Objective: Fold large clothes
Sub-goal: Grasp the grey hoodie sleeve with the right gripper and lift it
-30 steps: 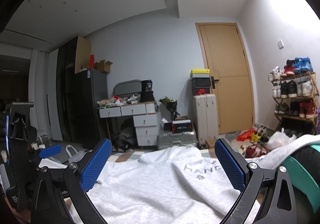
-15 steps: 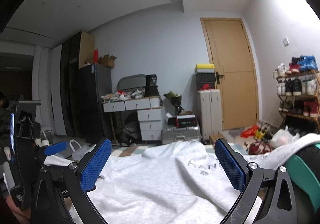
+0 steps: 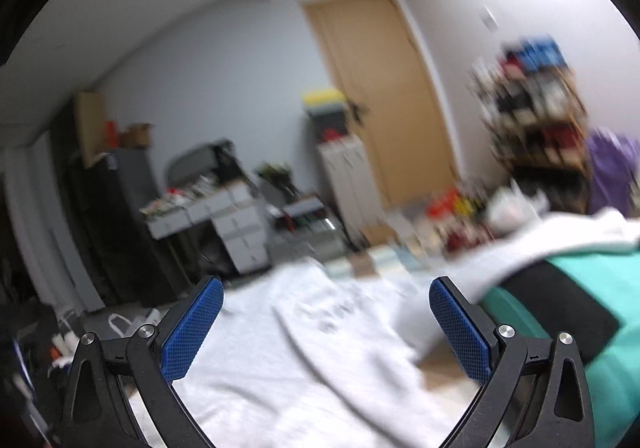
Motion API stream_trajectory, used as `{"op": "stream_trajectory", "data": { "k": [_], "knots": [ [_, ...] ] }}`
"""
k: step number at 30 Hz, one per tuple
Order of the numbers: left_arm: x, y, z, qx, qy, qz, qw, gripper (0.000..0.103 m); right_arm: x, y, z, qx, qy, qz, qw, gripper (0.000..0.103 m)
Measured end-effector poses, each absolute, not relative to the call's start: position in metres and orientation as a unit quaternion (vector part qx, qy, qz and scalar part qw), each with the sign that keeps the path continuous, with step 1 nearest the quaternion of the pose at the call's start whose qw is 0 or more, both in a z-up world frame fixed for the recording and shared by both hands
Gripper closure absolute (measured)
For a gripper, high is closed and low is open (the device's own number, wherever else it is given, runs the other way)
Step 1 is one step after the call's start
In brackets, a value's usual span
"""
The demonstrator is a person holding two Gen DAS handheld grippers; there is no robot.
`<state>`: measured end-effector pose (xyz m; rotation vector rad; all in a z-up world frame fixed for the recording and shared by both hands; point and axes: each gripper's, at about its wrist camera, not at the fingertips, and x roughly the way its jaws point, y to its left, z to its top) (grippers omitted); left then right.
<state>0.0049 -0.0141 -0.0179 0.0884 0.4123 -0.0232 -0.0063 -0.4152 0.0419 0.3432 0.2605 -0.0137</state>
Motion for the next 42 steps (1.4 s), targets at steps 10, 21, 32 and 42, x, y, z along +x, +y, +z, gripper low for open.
{"op": "stream_trajectory", "data": {
  "k": [10,21,32,42],
  "knots": [
    [0.017,-0.026,-0.026,0.058,0.232,-0.019,0.971,0.002,-0.037,-0.661,0.011,0.408,0.194,-0.148,0.880,0.000],
    [0.022,-0.040,-0.035,0.095,0.249,-0.017,0.964,0.002,-0.009,-0.743,-0.035,0.482,0.257,-0.169,0.820,0.022],
    [0.022,-0.043,-0.035,0.109,0.247,-0.012,0.963,0.002,0.027,-0.719,0.033,0.299,0.274,-0.236,0.883,0.096],
    [0.027,-0.031,-0.038,0.114,0.252,0.008,0.961,0.002,0.079,-0.690,0.108,0.117,0.262,-0.357,0.889,0.098]
  ]
}}
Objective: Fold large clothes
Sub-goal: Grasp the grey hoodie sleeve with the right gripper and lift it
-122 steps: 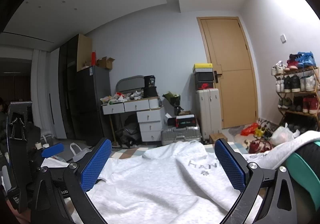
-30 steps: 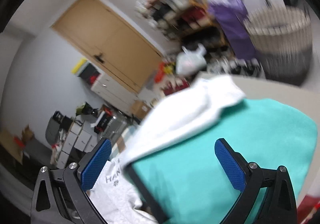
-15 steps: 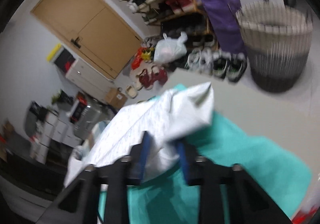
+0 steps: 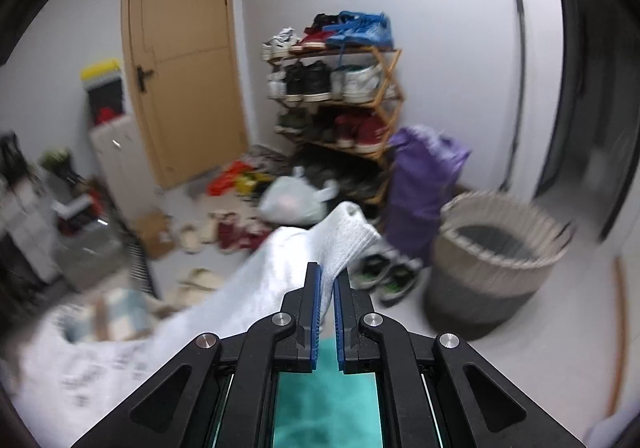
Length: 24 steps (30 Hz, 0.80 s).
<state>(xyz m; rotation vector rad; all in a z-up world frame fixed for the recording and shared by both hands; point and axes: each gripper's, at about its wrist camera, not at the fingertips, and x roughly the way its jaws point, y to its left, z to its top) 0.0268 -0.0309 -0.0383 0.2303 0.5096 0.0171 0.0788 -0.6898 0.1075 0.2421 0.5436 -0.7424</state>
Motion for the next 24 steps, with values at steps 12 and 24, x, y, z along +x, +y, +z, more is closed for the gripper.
{"op": "stream_trajectory", "data": {
  "k": [12,24],
  "knots": [
    [0.024,0.011,-0.026,0.051,0.242,0.031,0.968,0.002,0.098,-0.608,0.186,0.112,0.177,-0.276,0.938,0.103],
    [0.015,0.021,-0.027,0.034,0.247,0.002,0.968,0.002,0.107,-0.580,0.109,0.141,0.276,-0.176,0.934,0.078]
  ]
}}
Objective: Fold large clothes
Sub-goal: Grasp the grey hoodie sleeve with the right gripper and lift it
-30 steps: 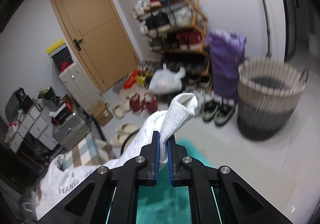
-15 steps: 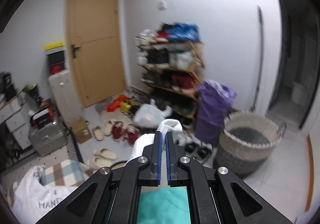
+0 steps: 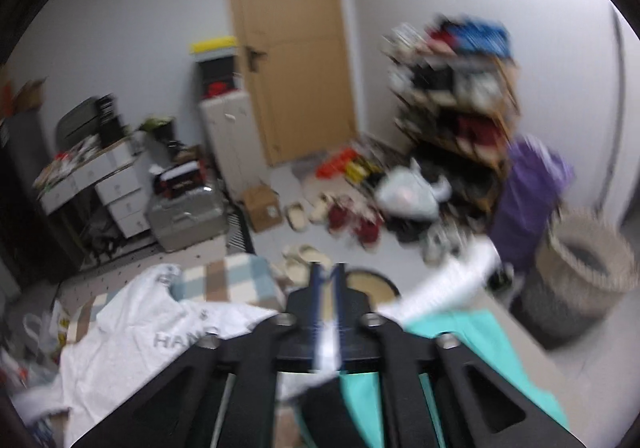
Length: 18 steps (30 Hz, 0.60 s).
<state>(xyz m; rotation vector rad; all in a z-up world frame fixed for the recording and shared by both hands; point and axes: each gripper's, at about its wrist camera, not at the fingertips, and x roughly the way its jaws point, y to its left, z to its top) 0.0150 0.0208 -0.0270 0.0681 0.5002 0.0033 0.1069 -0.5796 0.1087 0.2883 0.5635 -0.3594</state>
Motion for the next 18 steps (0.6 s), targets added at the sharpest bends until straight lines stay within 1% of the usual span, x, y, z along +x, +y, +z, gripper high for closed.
{"op": "stream_trajectory", "data": {
  "k": [1,2,3,5,8,12,15,18],
  "knots": [
    [0.016,0.021,-0.027,0.034,0.248,0.000,0.968,0.002,0.101,-0.597,0.100,0.165,0.281,-0.187,0.927,0.054],
    [0.018,0.017,-0.028,0.037,0.249,-0.002,0.968,0.002,0.090,-0.620,0.091,0.201,0.281,-0.204,0.916,0.044],
    [0.021,0.015,-0.030,0.041,0.251,-0.003,0.967,0.002,0.086,-0.637,0.086,0.224,0.277,-0.215,0.910,0.037],
    [0.027,0.006,-0.035,0.052,0.258,-0.003,0.965,0.002,0.079,-0.685,0.066,0.296,0.281,-0.226,0.884,0.036],
    [0.036,-0.006,-0.044,0.068,0.272,-0.005,0.960,0.002,0.085,-0.730,0.036,0.370,0.298,-0.221,0.852,0.036],
    [0.044,-0.021,-0.056,0.096,0.278,0.002,0.956,0.002,0.116,-0.760,0.012,0.396,0.312,-0.206,0.839,0.036],
    [0.047,-0.030,-0.065,0.125,0.284,0.007,0.951,0.002,0.152,-0.767,-0.006,0.387,0.345,-0.202,0.831,0.035],
    [0.052,-0.036,-0.071,0.143,0.291,0.007,0.946,0.002,0.180,-0.768,-0.019,0.385,0.356,-0.207,0.826,0.036]
  ]
}}
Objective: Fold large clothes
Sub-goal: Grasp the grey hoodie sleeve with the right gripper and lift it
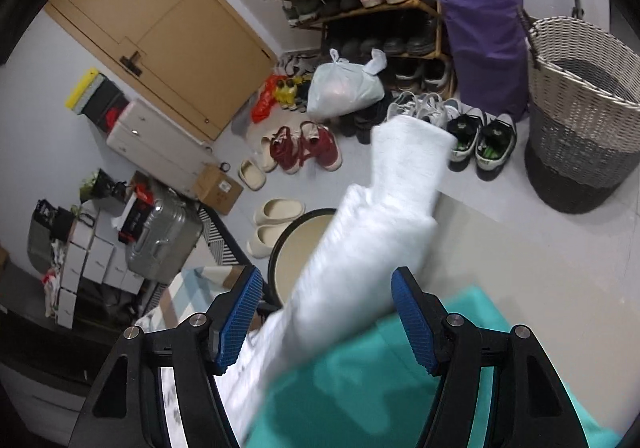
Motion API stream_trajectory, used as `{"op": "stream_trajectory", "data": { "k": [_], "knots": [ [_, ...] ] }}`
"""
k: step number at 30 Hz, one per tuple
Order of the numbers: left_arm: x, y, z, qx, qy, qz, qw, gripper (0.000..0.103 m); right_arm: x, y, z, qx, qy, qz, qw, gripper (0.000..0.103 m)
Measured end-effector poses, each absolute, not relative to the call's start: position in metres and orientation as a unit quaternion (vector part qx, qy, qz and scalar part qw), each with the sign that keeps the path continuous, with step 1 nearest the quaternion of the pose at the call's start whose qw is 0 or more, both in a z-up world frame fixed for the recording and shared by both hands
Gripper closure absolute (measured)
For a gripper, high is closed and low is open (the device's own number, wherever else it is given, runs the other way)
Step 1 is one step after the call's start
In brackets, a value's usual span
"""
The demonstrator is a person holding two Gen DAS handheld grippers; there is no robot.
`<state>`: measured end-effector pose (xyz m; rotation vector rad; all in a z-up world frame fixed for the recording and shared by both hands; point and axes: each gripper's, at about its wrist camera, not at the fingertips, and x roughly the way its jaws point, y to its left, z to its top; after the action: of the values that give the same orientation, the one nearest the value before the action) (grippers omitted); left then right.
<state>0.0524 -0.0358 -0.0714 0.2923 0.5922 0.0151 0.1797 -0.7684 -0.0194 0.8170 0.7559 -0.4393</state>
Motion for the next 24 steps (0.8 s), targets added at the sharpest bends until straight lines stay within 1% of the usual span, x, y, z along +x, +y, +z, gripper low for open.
{"op": "stream_trajectory", "data": {
  "k": [2,3,4,6,8,10,14,17,24],
  "knots": [
    [0.055,-0.036,-0.075,0.151,0.299,0.010,0.942,0.002,0.196,-0.770,-0.030,0.365,0.379,-0.239,0.816,0.036],
    [0.057,-0.037,-0.077,0.154,0.304,0.011,0.940,0.002,0.201,-0.772,-0.035,0.356,0.395,-0.250,0.809,0.041],
    [0.058,-0.036,-0.079,0.156,0.309,0.011,0.938,0.002,0.206,-0.773,-0.041,0.350,0.408,-0.257,0.803,0.064],
    [0.057,-0.034,-0.078,0.155,0.314,0.012,0.937,0.002,0.204,-0.777,-0.048,0.355,0.423,-0.259,0.793,0.093],
    [0.052,-0.033,-0.075,0.152,0.314,0.009,0.937,0.002,0.199,-0.776,-0.046,0.342,0.427,-0.270,0.792,0.094],
    [0.046,-0.034,-0.073,0.154,0.309,0.008,0.939,0.002,0.194,-0.769,-0.034,0.312,0.412,-0.279,0.809,0.096],
    [0.037,-0.033,-0.068,0.159,0.294,0.011,0.943,0.002,0.180,-0.738,0.017,0.234,0.334,-0.258,0.876,0.097],
    [0.038,-0.029,-0.063,0.150,0.291,0.014,0.945,0.002,0.176,-0.713,0.056,0.205,0.287,-0.247,0.902,0.097],
    [0.036,-0.005,-0.046,0.103,0.275,0.028,0.956,0.002,0.178,-0.612,0.149,0.131,0.207,-0.188,0.951,0.097]
  ]
}}
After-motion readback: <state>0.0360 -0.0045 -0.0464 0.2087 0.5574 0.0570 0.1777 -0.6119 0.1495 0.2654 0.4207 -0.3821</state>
